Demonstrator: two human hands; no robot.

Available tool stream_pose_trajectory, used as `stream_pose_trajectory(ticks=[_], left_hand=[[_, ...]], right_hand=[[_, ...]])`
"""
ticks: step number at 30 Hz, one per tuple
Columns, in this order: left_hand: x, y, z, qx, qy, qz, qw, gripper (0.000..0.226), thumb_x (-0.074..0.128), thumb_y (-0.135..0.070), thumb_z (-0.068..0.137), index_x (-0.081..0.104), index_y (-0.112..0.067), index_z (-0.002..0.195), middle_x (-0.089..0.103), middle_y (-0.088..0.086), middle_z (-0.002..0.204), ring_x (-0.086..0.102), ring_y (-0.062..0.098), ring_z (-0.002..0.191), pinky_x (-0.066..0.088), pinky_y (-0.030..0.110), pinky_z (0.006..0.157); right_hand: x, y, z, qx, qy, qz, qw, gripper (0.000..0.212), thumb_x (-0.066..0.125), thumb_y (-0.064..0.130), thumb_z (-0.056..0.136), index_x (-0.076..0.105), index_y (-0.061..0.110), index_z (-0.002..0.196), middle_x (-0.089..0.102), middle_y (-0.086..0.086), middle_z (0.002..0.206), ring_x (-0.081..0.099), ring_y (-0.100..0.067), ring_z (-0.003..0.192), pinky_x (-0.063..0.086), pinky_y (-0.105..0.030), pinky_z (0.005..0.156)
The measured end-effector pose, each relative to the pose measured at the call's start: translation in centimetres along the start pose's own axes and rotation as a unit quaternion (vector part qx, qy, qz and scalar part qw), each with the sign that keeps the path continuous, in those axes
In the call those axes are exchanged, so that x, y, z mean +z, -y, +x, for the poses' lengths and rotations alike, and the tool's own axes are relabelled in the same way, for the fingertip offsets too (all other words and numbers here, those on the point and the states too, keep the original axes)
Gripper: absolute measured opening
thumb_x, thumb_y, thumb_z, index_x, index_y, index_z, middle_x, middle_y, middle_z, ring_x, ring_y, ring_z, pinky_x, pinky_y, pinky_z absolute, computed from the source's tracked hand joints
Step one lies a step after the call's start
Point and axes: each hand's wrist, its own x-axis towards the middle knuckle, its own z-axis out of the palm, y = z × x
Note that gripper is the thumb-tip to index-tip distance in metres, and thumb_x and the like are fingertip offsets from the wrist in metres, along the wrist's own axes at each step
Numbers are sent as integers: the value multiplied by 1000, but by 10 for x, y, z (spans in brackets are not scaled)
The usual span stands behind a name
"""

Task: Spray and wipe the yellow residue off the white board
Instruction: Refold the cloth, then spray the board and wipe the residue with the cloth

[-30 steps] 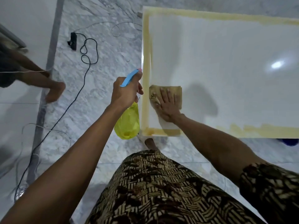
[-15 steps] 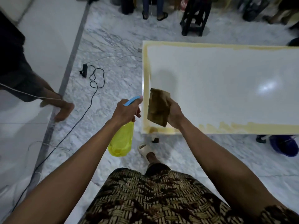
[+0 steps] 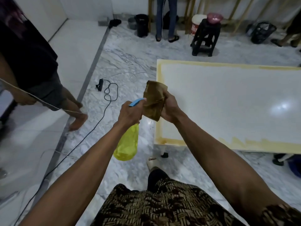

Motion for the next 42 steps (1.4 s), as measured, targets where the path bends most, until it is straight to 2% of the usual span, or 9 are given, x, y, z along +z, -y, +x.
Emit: stream_pose_trajectory(ticks=[9, 19, 22, 25, 31, 33, 36, 39, 42], left_hand=[[-3, -19, 63, 1, 1, 0, 1000, 63, 62, -53, 100, 76, 7, 89, 78, 22, 84, 64, 11, 41, 50, 17, 45], [12, -53, 210, -54, 50, 43, 996, 65, 60, -57, 100, 76, 3, 81, 79, 14, 78, 62, 12, 41, 48, 17, 44], [18, -58, 250, -76, 55, 31, 995, 65, 61, -59, 100, 75, 3, 86, 79, 16, 81, 62, 13, 42, 48, 18, 43], [20, -65, 289, -96, 59, 26, 993, 65, 61, -59, 100, 76, 4, 89, 79, 17, 82, 61, 13, 42, 46, 17, 42], [20, -76, 340, -88, 80, 9, 993, 60, 64, -52, 101, 74, 3, 79, 78, 21, 81, 57, 5, 36, 44, 16, 41], [22, -79, 354, -75, 90, 6, 993, 57, 64, -50, 102, 73, 1, 77, 77, 22, 81, 58, 5, 36, 44, 17, 41], [26, -80, 378, -69, 105, -1, 992, 52, 63, -49, 103, 70, -8, 72, 78, 22, 83, 58, 4, 37, 44, 16, 41], [34, -76, 404, -69, 110, -3, 992, 54, 63, -50, 103, 71, -5, 74, 77, 23, 84, 57, 5, 37, 44, 17, 41], [42, -63, 424, -71, 112, -5, 991, 61, 64, -50, 102, 71, 5, 77, 76, 25, 83, 57, 6, 38, 43, 16, 41]], right_hand=[[7, 19, 61, 8, -7, -18, 1000, 58, 34, 47, 105, 56, 3, 136, 64, -20, 132, 62, -32, 121, 52, -42, 102], [-4, 63, 200, 41, -42, 63, 996, 59, 41, 46, 103, 56, -1, 136, 63, -22, 132, 60, -35, 125, 47, -47, 108], [-5, 77, 235, 52, -44, 84, 994, 59, 44, 47, 102, 58, -1, 133, 64, -21, 130, 64, -32, 115, 52, -45, 102], [-3, 88, 273, 66, -64, 86, 992, 50, 48, 44, 102, 64, 2, 124, 74, -16, 110, 73, -27, 98, 58, -42, 91], [-30, 98, 350, 69, -165, -39, 983, 47, 46, 45, 103, 69, 6, 114, 74, -12, 109, 71, -27, 99, 58, -37, 88], [-46, 115, 381, 43, -232, -161, 958, 51, 44, 47, 103, 65, 4, 121, 71, -11, 112, 69, -29, 104, 57, -36, 85], [-66, 155, 423, -67, -297, -364, 880, 55, 37, 47, 104, 53, 3, 134, 62, -16, 129, 60, -31, 117, 50, -36, 93], [-86, 182, 480, -149, -261, -536, 789, 46, 33, 40, 104, 54, 10, 131, 62, -17, 128, 57, -33, 118, 39, -36, 88], [-116, 172, 544, -99, -189, -644, 735, 50, 32, 42, 100, 47, 14, 138, 53, -16, 141, 47, -36, 130, 32, -46, 103]])
